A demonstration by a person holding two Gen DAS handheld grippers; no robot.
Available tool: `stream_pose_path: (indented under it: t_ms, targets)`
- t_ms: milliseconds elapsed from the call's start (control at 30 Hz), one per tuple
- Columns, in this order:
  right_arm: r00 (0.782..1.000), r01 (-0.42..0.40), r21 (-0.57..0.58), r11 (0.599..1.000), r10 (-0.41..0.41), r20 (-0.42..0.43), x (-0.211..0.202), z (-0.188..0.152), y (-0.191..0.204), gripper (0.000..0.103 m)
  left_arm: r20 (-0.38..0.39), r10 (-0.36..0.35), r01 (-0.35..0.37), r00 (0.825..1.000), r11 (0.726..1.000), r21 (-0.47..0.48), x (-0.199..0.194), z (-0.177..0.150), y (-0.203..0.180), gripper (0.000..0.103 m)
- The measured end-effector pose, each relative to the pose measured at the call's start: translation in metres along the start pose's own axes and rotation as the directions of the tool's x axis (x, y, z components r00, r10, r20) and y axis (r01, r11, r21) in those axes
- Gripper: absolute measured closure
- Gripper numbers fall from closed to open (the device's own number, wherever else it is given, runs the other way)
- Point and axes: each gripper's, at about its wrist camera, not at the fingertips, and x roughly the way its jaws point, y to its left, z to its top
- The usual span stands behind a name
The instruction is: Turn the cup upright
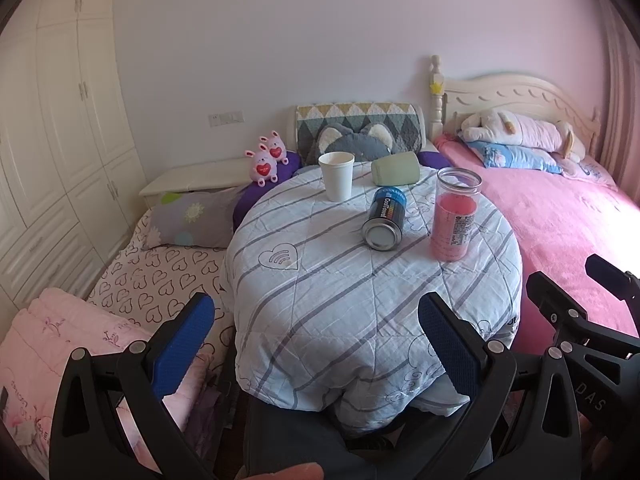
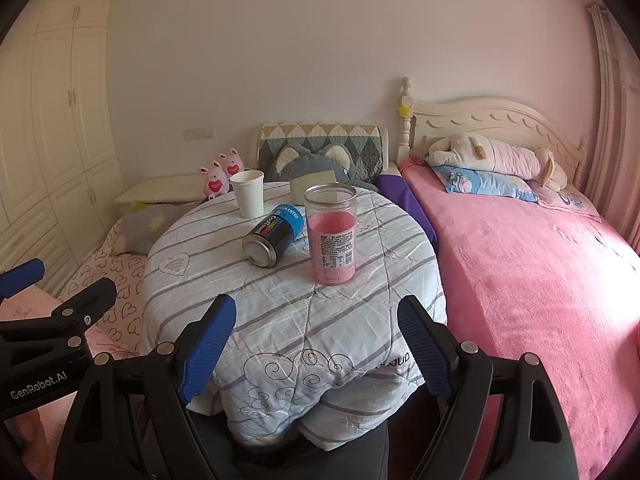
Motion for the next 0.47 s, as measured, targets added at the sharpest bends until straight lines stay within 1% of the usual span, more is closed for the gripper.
stream_pose_path:
  t_ms: [467]
  targets:
    - [1.0, -0.005, 0.003, 1.0, 0.005, -0.004, 0.0014, -0.0004, -0.0006, 0.019, 0.004, -0.006, 0.006, 1.0, 1.0, 0.004, 0.0007, -0.0022, -0.0015, 0.0]
